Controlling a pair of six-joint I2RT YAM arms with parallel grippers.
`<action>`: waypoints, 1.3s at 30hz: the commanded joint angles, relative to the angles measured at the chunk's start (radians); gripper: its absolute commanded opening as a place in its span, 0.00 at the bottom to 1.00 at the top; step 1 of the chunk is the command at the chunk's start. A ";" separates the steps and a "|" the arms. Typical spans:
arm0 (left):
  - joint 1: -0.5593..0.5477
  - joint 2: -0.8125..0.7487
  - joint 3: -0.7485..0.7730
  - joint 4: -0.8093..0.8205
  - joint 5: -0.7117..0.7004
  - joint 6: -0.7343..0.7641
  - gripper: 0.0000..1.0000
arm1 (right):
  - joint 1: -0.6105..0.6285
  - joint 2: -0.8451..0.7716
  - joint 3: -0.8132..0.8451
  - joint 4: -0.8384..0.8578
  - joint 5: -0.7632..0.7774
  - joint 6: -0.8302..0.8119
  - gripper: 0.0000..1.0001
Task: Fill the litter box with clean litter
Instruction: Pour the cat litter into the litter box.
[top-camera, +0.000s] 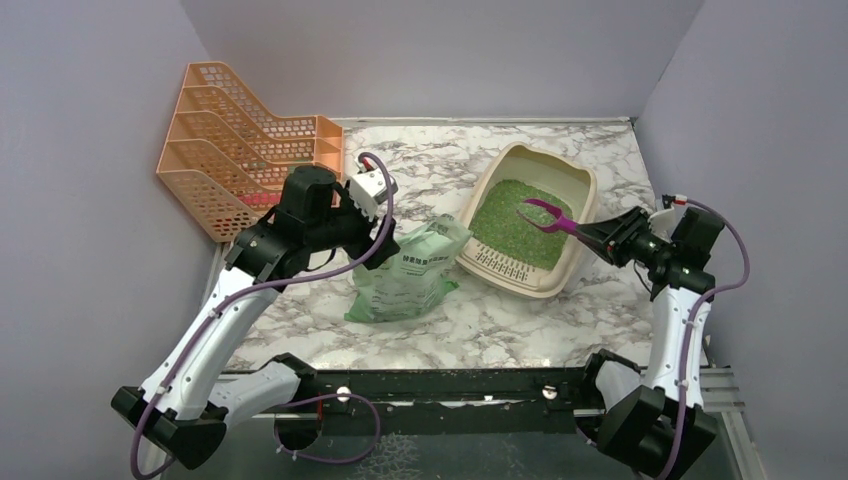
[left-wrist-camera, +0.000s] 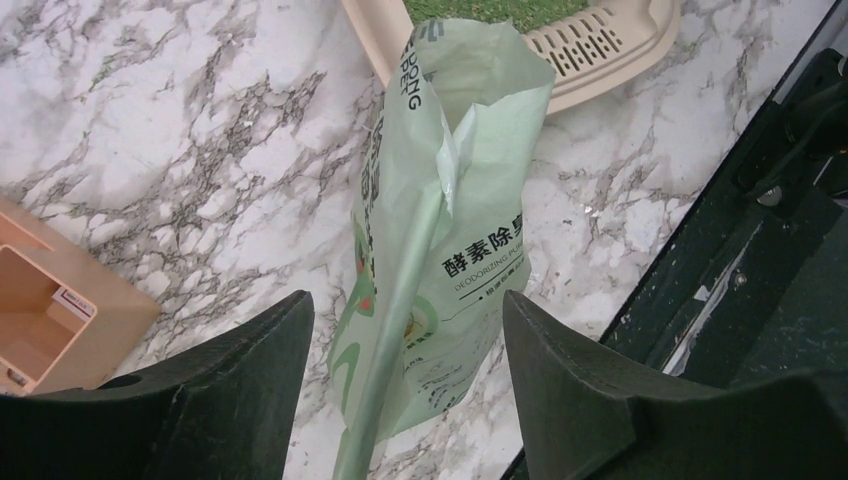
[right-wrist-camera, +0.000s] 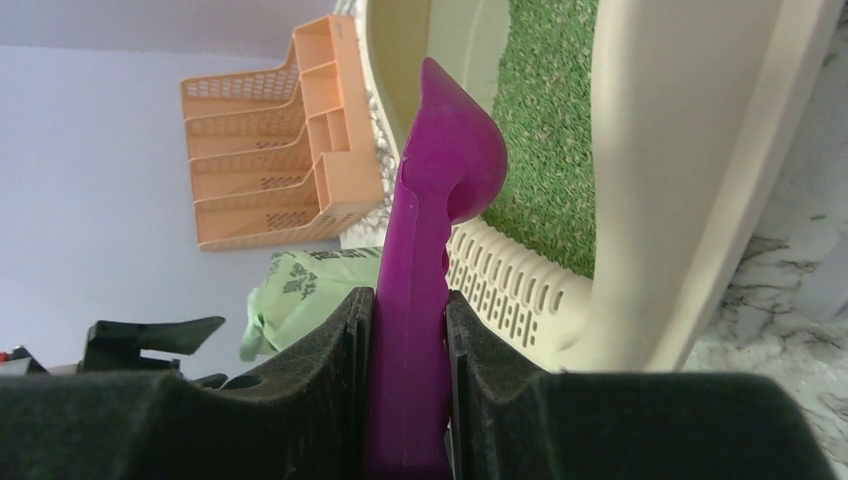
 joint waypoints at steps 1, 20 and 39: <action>-0.002 -0.035 0.007 0.062 -0.054 -0.018 0.71 | 0.000 0.011 0.022 -0.070 0.024 -0.074 0.01; -0.002 -0.129 0.007 0.066 -0.134 -0.029 0.88 | 0.267 0.248 0.130 0.144 0.252 0.034 0.01; -0.002 -0.113 0.023 0.066 -0.135 -0.064 0.88 | 0.366 0.403 0.232 0.195 0.328 0.049 0.01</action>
